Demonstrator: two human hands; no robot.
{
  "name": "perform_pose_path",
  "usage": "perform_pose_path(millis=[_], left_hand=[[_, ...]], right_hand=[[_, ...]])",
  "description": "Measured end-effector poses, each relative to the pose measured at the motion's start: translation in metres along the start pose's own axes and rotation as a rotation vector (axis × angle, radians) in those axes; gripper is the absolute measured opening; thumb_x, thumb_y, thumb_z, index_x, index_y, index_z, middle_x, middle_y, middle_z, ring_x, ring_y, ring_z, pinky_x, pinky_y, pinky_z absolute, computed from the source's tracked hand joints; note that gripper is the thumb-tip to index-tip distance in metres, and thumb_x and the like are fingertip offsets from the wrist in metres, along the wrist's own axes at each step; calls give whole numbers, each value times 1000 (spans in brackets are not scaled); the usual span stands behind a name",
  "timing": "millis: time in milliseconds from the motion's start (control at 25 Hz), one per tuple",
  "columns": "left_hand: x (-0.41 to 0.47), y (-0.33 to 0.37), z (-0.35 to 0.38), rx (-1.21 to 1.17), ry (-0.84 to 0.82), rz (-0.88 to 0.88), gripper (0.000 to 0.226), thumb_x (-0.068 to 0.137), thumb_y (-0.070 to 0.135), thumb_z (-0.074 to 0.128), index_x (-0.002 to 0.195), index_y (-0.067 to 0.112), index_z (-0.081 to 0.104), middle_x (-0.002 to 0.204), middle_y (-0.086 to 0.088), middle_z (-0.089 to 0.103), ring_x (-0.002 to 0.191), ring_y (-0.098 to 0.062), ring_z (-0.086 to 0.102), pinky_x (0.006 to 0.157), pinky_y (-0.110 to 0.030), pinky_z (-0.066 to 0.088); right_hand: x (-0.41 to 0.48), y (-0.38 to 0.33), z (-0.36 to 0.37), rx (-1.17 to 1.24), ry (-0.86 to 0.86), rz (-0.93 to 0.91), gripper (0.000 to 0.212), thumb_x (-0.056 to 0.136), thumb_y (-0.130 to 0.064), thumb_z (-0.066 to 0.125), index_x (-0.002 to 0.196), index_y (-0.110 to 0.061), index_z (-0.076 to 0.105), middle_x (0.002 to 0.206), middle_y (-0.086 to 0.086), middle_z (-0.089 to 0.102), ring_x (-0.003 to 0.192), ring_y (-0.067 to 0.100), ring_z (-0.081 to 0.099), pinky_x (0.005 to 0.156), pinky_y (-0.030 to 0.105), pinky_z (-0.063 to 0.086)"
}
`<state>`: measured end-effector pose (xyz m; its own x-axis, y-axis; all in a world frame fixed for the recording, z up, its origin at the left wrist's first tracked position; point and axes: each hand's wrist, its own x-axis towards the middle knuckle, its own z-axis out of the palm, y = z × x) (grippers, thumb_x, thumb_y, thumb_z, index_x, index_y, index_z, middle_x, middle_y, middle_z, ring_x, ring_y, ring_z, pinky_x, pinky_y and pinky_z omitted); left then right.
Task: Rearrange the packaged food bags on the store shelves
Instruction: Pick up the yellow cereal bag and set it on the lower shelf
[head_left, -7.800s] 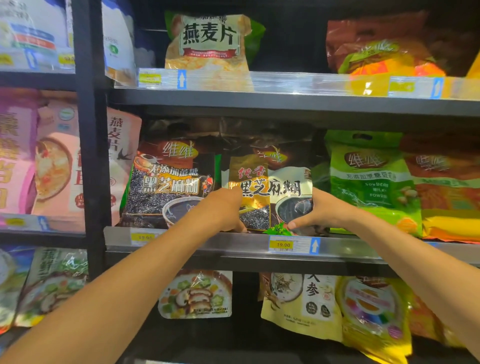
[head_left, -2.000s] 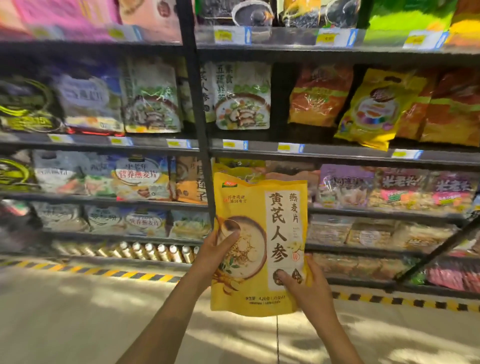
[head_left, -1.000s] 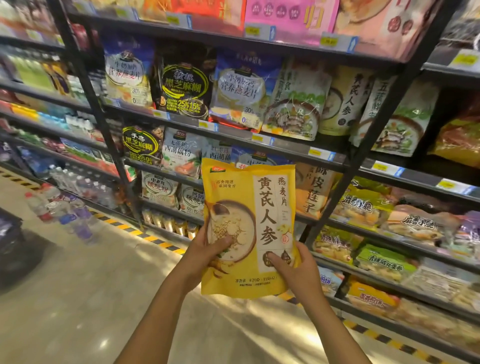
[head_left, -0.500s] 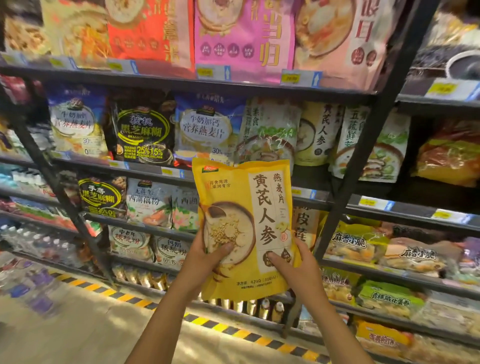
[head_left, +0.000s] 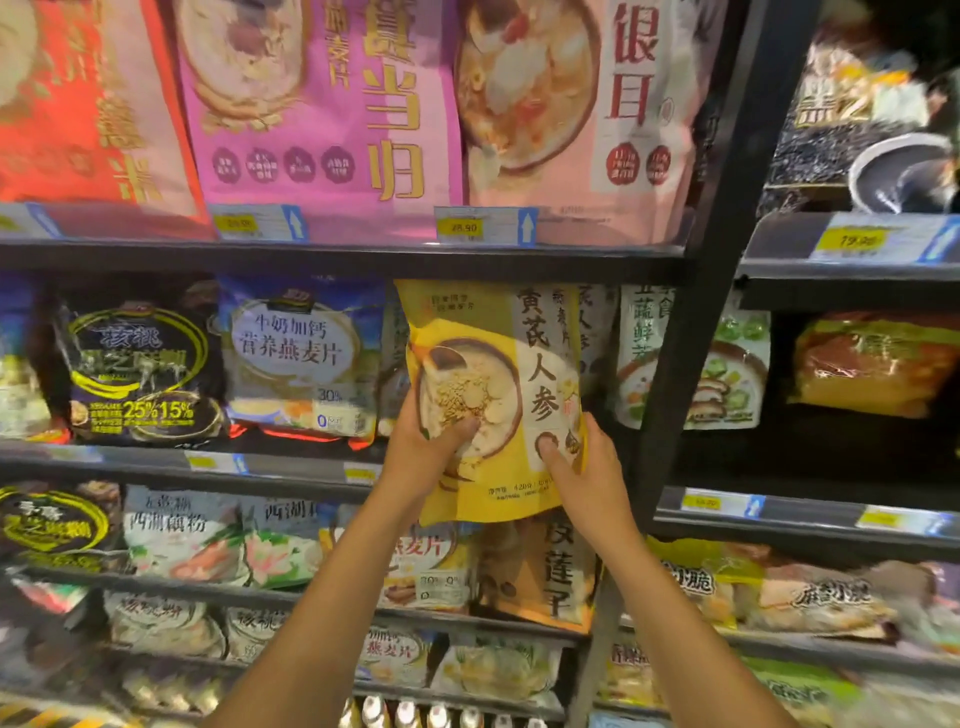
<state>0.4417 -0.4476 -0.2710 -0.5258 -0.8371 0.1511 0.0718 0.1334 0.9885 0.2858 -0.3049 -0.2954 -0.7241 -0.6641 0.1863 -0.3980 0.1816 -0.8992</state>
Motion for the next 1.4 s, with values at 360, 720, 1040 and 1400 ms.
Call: perform_pose_path(millis=[360, 720, 1040, 1400], left_hand=[[54, -10, 76, 134, 31, -79, 92, 94, 38, 77, 166, 20, 22, 166, 3, 36, 155, -22, 31, 119, -42, 38], [107, -7, 106, 548, -134, -229, 32, 102, 25, 57, 80, 2, 63, 83, -16, 65, 81, -33, 64, 77, -36, 59], [145, 9, 100, 1113, -258, 58, 72, 100, 63, 51, 156, 19, 38, 158, -13, 45, 142, -37, 48, 111, -47, 44], [104, -59, 21, 1334, -215, 32, 34, 103, 44, 56, 118, 13, 58, 115, -11, 63, 115, -33, 59, 83, -44, 56]], right_hand=[[52, 15, 8, -267, -6, 92, 119, 80, -69, 70, 165, -28, -3, 174, -7, 3, 159, 22, 5, 125, 47, 27], [84, 22, 14, -340, 125, 278, 96, 80, -55, 78, 152, -23, 24, 166, 0, 23, 151, 27, 29, 109, 49, 45], [117, 10, 35, -402, 173, 447, 58, 86, -49, 77, 126, -9, 63, 148, 12, 44, 148, 32, 24, 101, 50, 48], [150, 25, 50, -472, 228, 441, 94, 86, -50, 77, 161, -19, 28, 164, 13, 26, 148, 35, 30, 106, 46, 47]])
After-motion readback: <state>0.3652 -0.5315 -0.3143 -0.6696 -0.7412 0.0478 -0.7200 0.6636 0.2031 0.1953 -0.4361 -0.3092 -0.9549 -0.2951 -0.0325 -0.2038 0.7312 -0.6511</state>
